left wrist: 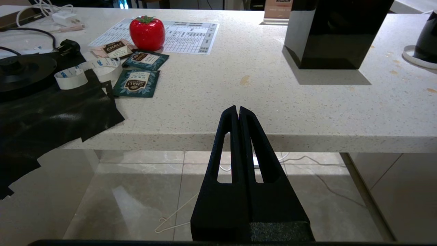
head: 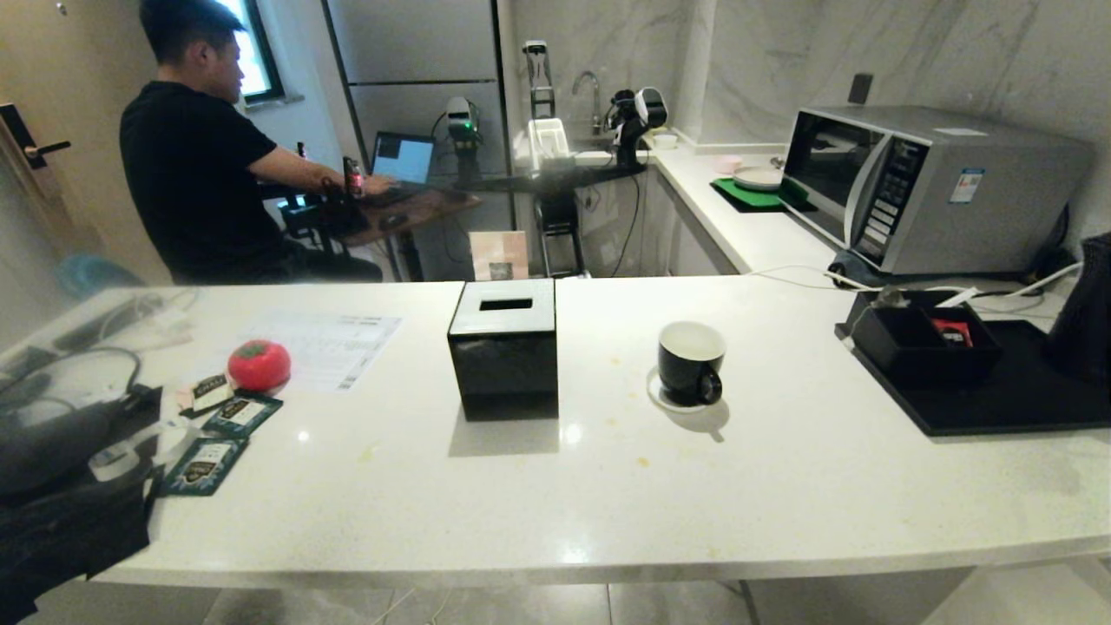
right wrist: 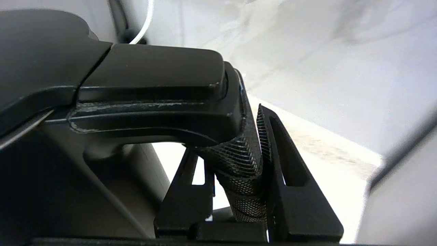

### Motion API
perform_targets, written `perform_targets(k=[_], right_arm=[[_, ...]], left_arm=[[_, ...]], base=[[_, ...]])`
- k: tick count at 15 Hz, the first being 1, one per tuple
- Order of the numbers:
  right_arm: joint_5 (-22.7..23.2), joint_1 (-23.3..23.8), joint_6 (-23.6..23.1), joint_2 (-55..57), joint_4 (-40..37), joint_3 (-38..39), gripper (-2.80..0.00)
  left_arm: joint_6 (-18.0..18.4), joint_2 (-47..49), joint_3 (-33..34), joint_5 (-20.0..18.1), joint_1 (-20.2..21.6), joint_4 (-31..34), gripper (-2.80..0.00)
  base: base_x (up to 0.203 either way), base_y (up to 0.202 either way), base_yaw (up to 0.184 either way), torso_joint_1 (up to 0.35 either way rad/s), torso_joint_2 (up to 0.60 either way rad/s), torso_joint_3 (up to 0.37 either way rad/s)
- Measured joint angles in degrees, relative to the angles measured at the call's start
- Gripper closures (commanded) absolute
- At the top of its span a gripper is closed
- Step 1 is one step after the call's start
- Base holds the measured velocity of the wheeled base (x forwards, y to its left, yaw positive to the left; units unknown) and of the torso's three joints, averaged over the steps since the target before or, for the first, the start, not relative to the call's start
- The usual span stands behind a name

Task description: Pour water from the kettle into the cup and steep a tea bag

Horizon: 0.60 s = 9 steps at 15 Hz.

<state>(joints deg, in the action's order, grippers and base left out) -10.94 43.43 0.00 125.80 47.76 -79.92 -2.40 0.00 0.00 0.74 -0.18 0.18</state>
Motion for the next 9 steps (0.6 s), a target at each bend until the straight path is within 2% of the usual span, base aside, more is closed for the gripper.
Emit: perform_targets(k=[9], right_arm=[[-0.03, -2.37, -0.05, 7.95, -0.88, -9.55, 0.0]], left_arm=[[-0.03, 0.0, 0.0, 0.01, 0.0, 0.0, 0.0]], base=[[0.0, 0.0, 0.0, 0.0, 0.0, 0.0]])
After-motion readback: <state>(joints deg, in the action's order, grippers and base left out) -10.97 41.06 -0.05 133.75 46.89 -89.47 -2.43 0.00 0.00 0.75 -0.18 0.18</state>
